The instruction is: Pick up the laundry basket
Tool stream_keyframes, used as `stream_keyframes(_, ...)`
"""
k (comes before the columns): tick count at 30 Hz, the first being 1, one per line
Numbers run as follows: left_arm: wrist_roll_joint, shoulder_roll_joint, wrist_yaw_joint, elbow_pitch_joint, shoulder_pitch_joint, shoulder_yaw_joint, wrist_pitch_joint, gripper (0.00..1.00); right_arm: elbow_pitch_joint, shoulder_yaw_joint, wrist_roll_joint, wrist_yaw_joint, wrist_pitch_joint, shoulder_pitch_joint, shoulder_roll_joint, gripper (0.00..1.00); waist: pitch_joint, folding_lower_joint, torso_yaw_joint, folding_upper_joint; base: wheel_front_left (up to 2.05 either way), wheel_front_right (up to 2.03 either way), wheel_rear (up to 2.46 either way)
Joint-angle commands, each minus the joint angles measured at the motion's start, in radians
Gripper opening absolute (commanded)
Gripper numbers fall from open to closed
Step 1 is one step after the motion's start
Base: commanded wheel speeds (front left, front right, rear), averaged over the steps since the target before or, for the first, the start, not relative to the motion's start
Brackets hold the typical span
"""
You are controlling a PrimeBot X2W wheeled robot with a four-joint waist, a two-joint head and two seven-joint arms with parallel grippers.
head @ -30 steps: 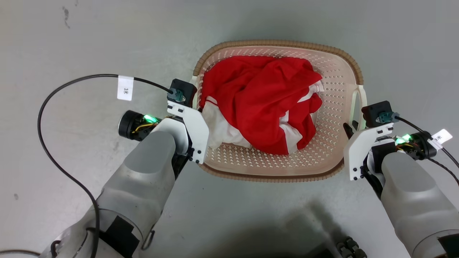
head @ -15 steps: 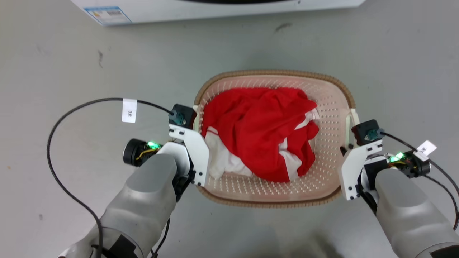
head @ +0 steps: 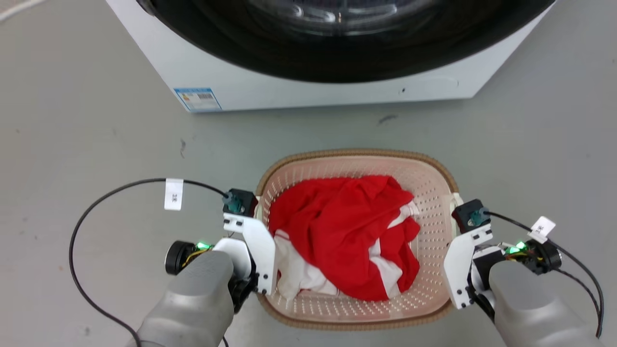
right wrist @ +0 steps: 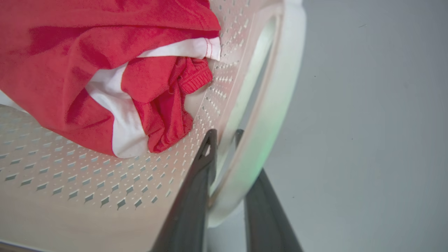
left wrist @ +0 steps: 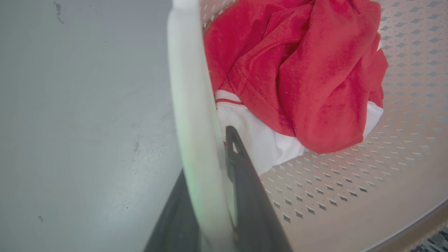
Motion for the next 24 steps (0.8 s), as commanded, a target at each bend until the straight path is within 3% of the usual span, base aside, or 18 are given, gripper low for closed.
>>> stream_keyframes(1, -0.008, -0.031, -0.019, -0.015, 0.019, -0.011, 0.003, 0.0, -0.007, 0.026, 0.014, 0.0, 0.002, 0.017, 0.028, 0.0, -0.061, 0.0001, 0.018, 0.0, 0.0, 0.0, 0.0)
stream_keyframes(13, -0.075, -0.004, -0.019, -0.002, 0.13, -0.031, 0.04, 0.0, -0.018, 0.183, 0.141, 0.001, 0.049, 0.109, 0.044, 0.0, -0.247, 0.0001, 0.03, 0.0, 0.0, 0.0, 0.0)
stream_keyframes(24, -0.142, 0.026, -0.019, -0.03, 0.188, -0.056, 0.13, 0.0, -0.07, 0.345, 0.283, 0.001, 0.167, 0.162, 0.028, 0.0, -0.38, 0.0001, 0.028, 0.0, 0.0, 0.0, 0.0)
